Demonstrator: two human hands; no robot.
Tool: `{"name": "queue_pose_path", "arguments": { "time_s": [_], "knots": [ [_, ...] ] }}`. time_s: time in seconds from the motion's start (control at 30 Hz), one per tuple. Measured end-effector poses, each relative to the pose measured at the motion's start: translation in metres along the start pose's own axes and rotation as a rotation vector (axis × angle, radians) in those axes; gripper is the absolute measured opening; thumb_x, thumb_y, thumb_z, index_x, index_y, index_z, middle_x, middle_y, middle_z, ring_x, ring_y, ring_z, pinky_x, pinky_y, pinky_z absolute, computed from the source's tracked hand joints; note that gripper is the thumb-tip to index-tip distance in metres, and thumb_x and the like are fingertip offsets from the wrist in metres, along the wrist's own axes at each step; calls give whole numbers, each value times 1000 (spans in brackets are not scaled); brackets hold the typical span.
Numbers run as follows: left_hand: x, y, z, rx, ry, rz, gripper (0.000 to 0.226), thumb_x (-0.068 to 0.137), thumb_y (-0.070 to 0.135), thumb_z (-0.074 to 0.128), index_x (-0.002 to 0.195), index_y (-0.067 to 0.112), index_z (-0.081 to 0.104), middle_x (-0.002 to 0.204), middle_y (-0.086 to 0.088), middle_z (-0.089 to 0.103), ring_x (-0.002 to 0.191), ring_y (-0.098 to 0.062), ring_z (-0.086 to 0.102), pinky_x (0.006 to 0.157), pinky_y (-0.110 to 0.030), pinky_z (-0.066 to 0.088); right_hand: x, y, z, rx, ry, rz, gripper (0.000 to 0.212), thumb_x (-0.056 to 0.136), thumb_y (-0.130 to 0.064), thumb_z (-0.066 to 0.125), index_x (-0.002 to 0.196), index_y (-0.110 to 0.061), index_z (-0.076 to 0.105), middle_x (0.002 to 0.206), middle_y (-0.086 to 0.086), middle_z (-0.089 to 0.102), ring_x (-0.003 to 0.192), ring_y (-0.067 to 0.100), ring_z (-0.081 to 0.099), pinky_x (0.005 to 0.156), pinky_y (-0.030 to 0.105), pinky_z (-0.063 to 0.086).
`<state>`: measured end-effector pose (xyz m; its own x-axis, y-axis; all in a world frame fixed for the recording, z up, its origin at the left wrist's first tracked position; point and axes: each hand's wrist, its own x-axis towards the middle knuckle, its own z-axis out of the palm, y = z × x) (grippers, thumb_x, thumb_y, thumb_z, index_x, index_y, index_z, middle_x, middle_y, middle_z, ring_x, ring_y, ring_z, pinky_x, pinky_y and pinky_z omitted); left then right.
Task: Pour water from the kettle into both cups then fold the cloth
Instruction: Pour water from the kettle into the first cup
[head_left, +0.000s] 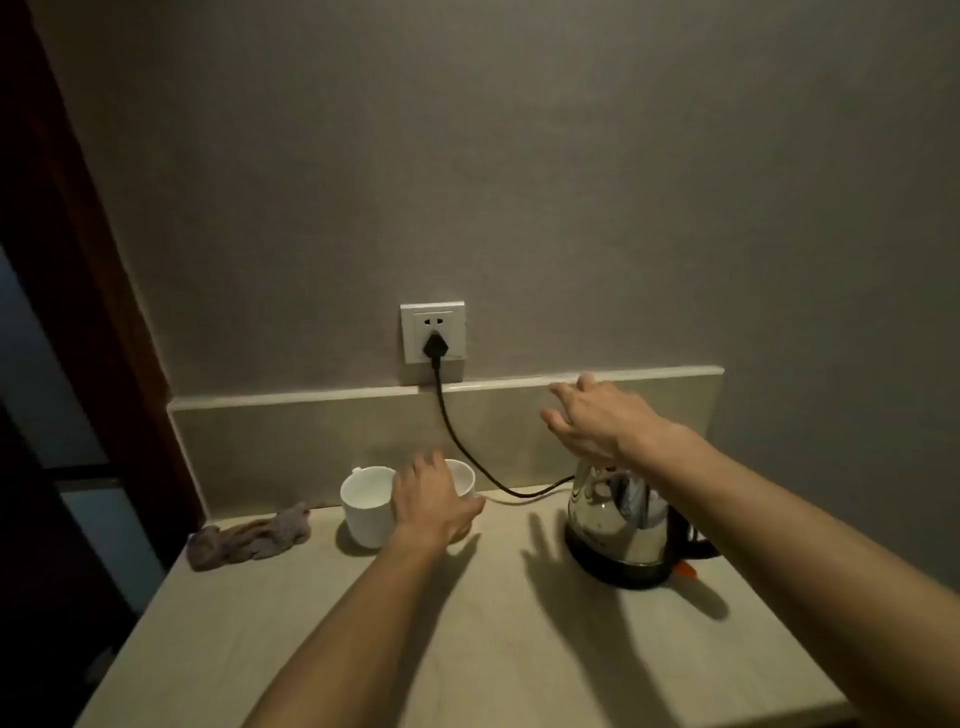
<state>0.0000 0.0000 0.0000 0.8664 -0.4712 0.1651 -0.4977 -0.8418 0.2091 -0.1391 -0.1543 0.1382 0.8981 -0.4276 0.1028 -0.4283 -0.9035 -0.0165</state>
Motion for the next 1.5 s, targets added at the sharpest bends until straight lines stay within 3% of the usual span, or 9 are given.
{"name": "queue_pose_path", "arguments": {
  "time_s": [0.1, 0.47, 0.6, 0.7, 0.97, 1.07, 1.17, 1.3, 1.5],
  "knots": [
    [4, 0, 2, 105, 22, 34, 71, 83, 60, 62, 134, 11, 49, 132, -12, 55, 122, -27, 51, 108, -38, 34, -7, 24, 6, 27, 4, 31, 62, 102, -56, 30, 153, -20, 35, 150, 18, 42, 131, 36, 49, 104, 55, 44],
    [-22, 10, 5, -61, 18, 62, 70, 78, 53, 72, 129, 10, 53, 122, -7, 46, 110, -29, 57, 86, -38, 49, -61, 103, 45, 291, 51, 152, 63, 100, -53, 46, 155, -26, 29, 135, 9, 49, 113, 26, 57, 96, 44, 51],
    [-48, 19, 8, -138, 18, 110, 72, 75, 54, 75, 128, 11, 54, 121, -6, 45, 112, -27, 55, 85, -37, 49, -76, 110, 63, 430, 163, 213, 43, 98, -48, 56, 129, -19, 50, 112, 4, 57, 98, 19, 58, 80, 32, 48],
    [-67, 25, 10, -189, 14, 130, 70, 71, 54, 79, 124, 14, 55, 119, -4, 45, 109, -27, 56, 84, -36, 47, -91, 115, 76, 661, 228, 272, 29, 98, -36, 61, 120, -19, 51, 104, 1, 62, 91, 14, 62, 71, 27, 47],
    [-98, 34, 15, -333, 20, 167, 78, 65, 52, 83, 131, 24, 53, 126, -1, 43, 112, -25, 57, 94, -38, 52, -109, 117, 103, 1172, 284, 350, 34, 91, -39, 71, 105, -8, 71, 88, 16, 73, 87, 34, 70, 76, 42, 57],
    [-102, 35, 19, -425, -28, 121, 86, 66, 52, 83, 141, 29, 47, 126, -1, 39, 114, -26, 56, 98, -37, 50, -110, 112, 110, 1300, 252, 373, 55, 81, -59, 73, 83, -4, 70, 72, 17, 70, 78, 40, 69, 86, 50, 56],
    [-102, 34, 21, -443, -60, 109, 94, 69, 53, 84, 149, 31, 40, 129, -2, 40, 118, -26, 54, 100, -37, 48, -108, 104, 114, 1403, 236, 347, 67, 83, -71, 63, 67, -5, 65, 59, 11, 61, 57, 26, 60, 79, 43, 53],
    [-103, 34, 23, -494, -47, 91, 98, 67, 49, 87, 149, 27, 38, 132, -3, 44, 119, -26, 52, 101, -38, 47, -105, 96, 109, 1465, 347, 355, 55, 89, -57, 65, 63, -8, 63, 54, 5, 56, 47, 16, 53, 62, 28, 49],
    [-105, 32, 34, -565, 24, 106, 93, 65, 45, 89, 143, 24, 44, 129, -4, 50, 117, -24, 52, 97, -35, 45, -97, 89, 112, 1421, 449, 435, 49, 86, -56, 70, 64, -13, 61, 64, 4, 59, 59, 16, 55, 57, 26, 45]
  ]
}}
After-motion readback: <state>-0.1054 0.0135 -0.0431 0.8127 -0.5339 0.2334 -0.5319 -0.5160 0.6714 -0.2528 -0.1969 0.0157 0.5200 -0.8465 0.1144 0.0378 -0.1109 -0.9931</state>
